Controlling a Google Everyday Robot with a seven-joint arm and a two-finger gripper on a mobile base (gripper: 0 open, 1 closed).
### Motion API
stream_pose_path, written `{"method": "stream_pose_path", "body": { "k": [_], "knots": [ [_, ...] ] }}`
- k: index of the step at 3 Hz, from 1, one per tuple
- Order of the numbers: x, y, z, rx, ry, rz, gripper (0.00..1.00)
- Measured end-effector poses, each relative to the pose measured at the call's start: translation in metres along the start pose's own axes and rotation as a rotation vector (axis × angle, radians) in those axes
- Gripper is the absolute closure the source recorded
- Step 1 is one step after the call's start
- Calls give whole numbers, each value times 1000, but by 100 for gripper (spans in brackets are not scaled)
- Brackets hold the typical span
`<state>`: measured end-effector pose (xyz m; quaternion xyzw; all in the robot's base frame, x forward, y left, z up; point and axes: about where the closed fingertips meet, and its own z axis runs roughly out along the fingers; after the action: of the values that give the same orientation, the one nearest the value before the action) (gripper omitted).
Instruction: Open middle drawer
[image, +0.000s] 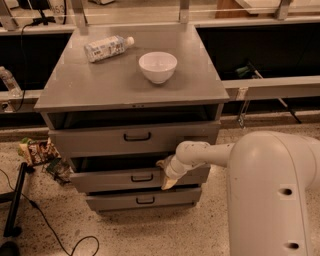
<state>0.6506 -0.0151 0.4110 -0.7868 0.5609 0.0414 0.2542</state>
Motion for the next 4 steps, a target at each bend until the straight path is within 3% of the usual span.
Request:
{"method": "stream_pose_path", "body": {
  "k": [1,2,3,4],
  "knots": [
    [-2,9,-7,-24,-7,0,62],
    [7,41,-38,-96,2,39,85],
    [8,50,-45,-115,4,46,100],
    [8,49,-47,-115,4,47,81]
  ]
}}
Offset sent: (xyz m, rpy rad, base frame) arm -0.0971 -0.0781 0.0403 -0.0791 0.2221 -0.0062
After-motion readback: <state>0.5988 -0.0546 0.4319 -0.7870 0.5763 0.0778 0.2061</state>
